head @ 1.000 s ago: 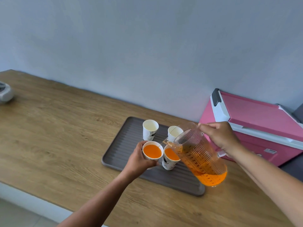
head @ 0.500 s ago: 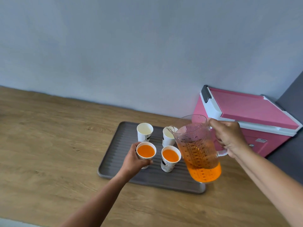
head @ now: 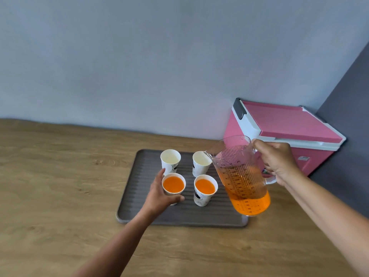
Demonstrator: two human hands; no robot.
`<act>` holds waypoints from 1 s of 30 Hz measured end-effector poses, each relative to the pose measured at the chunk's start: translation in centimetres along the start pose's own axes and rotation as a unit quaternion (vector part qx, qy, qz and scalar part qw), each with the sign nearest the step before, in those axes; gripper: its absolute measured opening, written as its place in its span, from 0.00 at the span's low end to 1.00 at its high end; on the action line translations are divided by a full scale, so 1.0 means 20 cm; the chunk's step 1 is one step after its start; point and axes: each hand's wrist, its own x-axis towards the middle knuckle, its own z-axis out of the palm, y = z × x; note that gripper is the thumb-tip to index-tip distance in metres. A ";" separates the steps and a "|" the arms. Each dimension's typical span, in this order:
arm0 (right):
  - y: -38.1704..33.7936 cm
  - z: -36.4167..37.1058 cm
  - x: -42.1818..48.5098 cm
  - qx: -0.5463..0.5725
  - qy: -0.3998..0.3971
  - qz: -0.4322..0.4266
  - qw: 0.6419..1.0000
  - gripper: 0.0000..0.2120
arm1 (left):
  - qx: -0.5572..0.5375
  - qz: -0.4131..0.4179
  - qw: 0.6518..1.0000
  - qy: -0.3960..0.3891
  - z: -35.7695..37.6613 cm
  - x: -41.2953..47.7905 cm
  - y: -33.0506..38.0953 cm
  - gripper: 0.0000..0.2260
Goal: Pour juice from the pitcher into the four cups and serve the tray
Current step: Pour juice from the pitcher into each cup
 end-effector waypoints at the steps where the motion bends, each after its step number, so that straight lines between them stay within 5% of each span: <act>1: 0.00 0.00 0.00 -0.001 0.003 0.001 1.000 0.20 | 0.002 0.005 1.000 0.007 -0.02 0.00 0.02 0.54; 8: 0.03 0.01 0.07 -0.013 0.002 0.002 1.000 0.11 | -0.057 0.002 0.994 0.091 -0.15 0.15 0.20 0.37; 17: -0.01 0.01 0.22 -0.055 -0.033 -0.033 0.997 0.23 | 0.005 -0.065 0.998 -0.020 -0.13 0.42 0.15 0.45; 30: -0.11 0.11 0.39 -0.114 -0.097 -0.072 0.986 0.22 | 0.044 -0.030 0.998 0.027 -0.07 0.50 0.17 0.35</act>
